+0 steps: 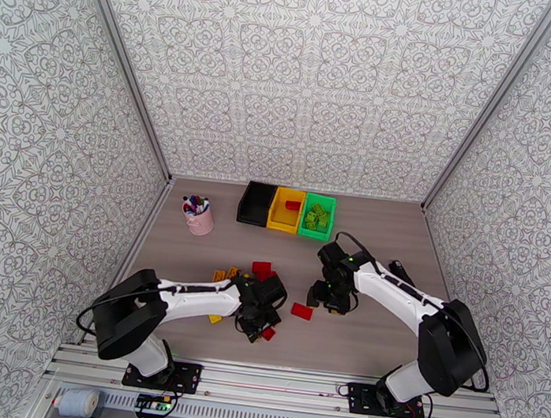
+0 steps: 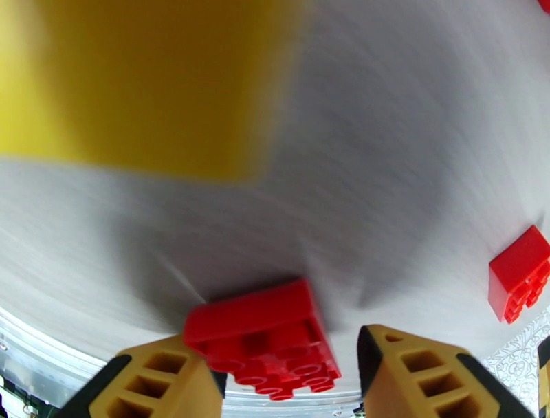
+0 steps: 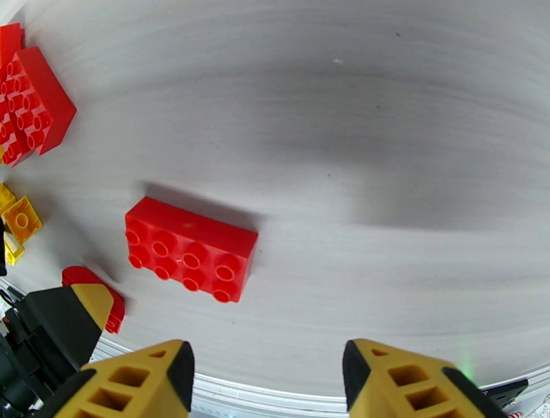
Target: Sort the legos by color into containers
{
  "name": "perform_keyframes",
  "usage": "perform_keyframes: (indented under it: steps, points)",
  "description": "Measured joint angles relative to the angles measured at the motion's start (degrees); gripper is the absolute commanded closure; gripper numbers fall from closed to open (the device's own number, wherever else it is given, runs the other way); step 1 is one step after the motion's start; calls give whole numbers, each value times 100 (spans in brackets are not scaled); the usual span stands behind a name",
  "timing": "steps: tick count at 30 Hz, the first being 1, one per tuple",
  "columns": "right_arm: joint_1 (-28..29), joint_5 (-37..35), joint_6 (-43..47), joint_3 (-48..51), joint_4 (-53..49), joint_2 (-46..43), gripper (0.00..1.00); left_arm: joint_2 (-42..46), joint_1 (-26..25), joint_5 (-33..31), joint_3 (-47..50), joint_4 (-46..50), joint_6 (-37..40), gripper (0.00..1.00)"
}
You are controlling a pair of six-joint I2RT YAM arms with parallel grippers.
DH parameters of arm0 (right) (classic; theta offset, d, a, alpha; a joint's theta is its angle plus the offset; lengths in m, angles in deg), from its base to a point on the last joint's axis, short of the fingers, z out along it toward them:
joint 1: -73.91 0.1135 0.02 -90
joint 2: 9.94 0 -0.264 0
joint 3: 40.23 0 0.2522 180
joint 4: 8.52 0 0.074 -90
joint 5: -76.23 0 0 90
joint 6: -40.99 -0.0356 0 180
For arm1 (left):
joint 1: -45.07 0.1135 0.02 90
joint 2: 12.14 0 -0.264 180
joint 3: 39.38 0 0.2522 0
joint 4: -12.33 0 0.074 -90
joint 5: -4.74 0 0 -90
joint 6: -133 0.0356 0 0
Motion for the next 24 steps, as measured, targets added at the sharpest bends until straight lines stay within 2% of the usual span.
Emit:
perform_keyframes:
  steps: [8, 16, 20, 24]
  points:
    - [-37, 2, -2, 94, 129, -144, 38, -428, 11, 90, -516, 538, 566, 64]
    - [-140, 66, -4, 116, 284, -385, 39, -542, 181, 105, -1060, 1316, 1257, 67]
    - [-149, 367, -9, 116, 575, -385, 40, -243, 509, -4, -1292, 1491, 1685, 67]
    - [-149, 811, -52, -26, 911, -223, 41, 103, 1185, -15, -1523, 1462, 2216, 67]
